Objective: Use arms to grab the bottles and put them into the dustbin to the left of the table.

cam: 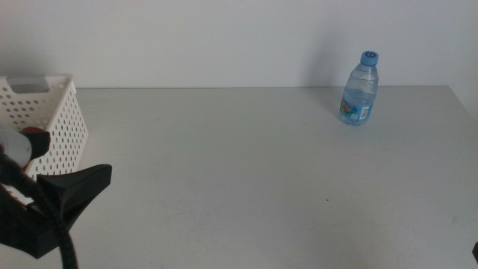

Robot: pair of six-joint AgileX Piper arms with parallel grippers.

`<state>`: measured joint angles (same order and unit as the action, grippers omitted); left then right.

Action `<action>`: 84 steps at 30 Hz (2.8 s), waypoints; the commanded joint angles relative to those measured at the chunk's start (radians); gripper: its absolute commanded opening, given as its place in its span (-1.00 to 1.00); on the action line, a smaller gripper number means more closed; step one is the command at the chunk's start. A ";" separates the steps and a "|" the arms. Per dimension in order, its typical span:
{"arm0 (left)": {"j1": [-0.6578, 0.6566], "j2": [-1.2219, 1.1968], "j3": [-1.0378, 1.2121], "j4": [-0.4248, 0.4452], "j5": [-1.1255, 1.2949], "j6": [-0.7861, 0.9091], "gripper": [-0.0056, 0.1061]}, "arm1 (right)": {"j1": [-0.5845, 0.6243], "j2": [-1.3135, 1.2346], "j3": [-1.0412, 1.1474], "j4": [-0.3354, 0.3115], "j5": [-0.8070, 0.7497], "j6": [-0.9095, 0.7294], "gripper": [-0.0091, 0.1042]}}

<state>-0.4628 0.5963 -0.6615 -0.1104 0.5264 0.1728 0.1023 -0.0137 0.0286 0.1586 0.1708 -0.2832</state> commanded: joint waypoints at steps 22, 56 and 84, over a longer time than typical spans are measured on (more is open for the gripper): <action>-0.005 0.003 -0.028 -0.007 -0.076 -0.015 0.78 | -0.008 0.881 -0.152 0.043 -0.778 0.234 0.19; -0.005 0.003 -0.028 -0.007 -0.076 -0.015 0.78 | -0.013 1.981 -1.058 -0.150 -1.049 0.307 0.64; -0.005 0.003 -0.028 -0.007 -0.076 -0.015 0.78 | 0.376 2.056 -1.403 -0.579 -0.990 0.656 -0.86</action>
<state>-0.4628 0.5963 -0.6615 -0.1087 0.5255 0.1728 0.4449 2.1017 -1.3203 -0.4319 -0.7075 0.3797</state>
